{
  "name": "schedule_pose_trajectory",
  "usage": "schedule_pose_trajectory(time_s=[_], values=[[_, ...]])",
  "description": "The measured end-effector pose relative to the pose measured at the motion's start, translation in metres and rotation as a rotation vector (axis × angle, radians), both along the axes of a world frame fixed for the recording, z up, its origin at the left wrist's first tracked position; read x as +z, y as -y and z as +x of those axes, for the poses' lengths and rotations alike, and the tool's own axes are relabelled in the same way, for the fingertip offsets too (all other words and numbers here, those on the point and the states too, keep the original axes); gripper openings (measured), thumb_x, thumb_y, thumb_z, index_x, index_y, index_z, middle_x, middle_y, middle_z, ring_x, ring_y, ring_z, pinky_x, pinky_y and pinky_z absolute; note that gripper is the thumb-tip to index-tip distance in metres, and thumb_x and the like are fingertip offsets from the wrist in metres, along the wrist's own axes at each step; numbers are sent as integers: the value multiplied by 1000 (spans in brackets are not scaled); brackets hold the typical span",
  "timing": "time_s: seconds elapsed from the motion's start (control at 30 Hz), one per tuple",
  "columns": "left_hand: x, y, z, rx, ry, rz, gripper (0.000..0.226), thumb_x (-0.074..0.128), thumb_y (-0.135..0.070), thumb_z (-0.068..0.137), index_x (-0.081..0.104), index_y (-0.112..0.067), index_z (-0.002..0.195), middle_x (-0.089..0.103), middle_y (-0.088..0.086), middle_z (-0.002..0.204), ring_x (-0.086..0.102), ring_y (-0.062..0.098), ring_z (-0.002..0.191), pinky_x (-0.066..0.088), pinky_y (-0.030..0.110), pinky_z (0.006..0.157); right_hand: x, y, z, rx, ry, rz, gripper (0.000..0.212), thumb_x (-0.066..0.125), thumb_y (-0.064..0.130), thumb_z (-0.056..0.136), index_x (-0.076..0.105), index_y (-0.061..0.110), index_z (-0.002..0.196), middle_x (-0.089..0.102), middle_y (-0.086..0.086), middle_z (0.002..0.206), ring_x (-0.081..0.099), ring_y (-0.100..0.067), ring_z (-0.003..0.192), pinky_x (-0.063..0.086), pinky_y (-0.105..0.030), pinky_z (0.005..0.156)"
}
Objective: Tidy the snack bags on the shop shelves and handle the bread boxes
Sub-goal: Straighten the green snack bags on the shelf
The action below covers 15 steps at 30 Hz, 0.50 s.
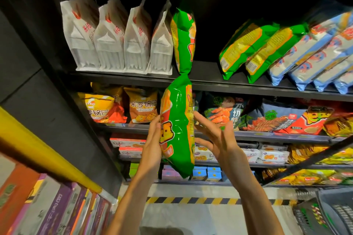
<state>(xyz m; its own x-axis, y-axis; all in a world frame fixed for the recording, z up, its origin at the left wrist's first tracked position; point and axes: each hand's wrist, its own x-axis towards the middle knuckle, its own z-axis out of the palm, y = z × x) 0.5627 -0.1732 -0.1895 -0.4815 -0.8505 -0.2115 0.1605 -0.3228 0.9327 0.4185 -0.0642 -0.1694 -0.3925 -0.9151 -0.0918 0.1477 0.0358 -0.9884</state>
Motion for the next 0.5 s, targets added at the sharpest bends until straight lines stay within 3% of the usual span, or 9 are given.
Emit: schedule_pose_trajectory(time_s=[0.07,0.13,0.2,0.27,0.3,0.33,0.37,0.43,0.5], values=[[-2,-1,-1,-1,-19,17,27,31,-28,112,46,-50,109,68,-42,78,66,-19,74,51,8,58,0,8,2,-18,55,15,59,8,34,111,66,38,125,68,18,132,62,-4,126,53,-21,96],[-4,0,0,9,-27,24,26,32,-29,112,48,-49,113,70,-40,85,68,-17,81,52,9,62,-1,10,2,-24,130,21,57,5,29,111,61,32,119,70,18,120,68,3,108,55,-15,83],[-6,3,0,15,-20,20,25,33,-30,111,50,-48,117,71,-38,92,69,-14,88,53,9,65,4,11,5,-47,148,-2,54,5,28,111,58,28,122,71,24,115,68,5,111,55,-14,83],[-2,1,1,19,-1,-7,25,32,-32,111,50,-47,120,71,-38,93,69,-14,88,53,9,65,7,12,4,-19,101,2,46,14,41,111,57,28,122,67,24,119,63,-1,121,55,-15,84],[0,0,1,23,1,-22,24,32,-33,111,48,-47,123,71,-38,93,69,-15,87,53,9,65,10,19,3,7,31,30,45,26,56,107,57,28,124,66,24,120,62,-1,121,54,-14,85],[2,-1,2,25,6,-46,25,32,-34,110,45,-46,128,70,-37,97,69,-15,87,54,10,65,12,22,3,57,-21,58,55,38,71,98,57,29,128,68,26,118,63,3,118,54,-12,83],[2,-2,2,26,8,-83,27,33,-34,110,42,-45,133,68,-37,103,68,-15,89,54,10,66,11,22,2,117,-33,79,59,48,71,94,55,28,135,72,28,110,65,6,113,53,-10,80],[8,-4,5,15,3,-157,36,36,-34,108,36,-41,143,62,-28,125,66,-14,102,54,10,75,4,14,0,98,-62,48,45,61,40,102,48,29,144,73,27,115,64,1,121,54,-10,81],[7,-4,9,-44,-9,-225,47,45,-38,103,33,-41,148,54,-11,143,61,-5,121,55,15,86,10,5,9,16,-126,23,65,72,17,95,42,32,150,63,20,138,62,6,122,55,-15,87]])
